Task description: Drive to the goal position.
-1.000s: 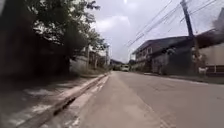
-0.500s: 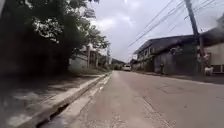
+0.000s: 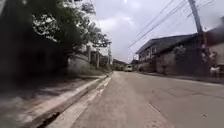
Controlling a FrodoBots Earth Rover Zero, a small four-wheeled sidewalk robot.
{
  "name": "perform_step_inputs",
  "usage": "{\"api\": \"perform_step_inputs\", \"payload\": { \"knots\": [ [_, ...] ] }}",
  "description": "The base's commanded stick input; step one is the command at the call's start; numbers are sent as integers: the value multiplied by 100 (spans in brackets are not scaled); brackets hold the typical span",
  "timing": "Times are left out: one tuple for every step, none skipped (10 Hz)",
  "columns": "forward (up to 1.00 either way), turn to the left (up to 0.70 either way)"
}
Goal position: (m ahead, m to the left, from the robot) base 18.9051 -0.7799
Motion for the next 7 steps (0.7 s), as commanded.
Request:
{"api": "perform_step_inputs", "payload": {
  "knots": [
    [70, 0],
    [70, 0],
    [70, 0],
    [70, 0],
    [70, 0],
    [70, 0],
    [70, -35]
  ]
}}
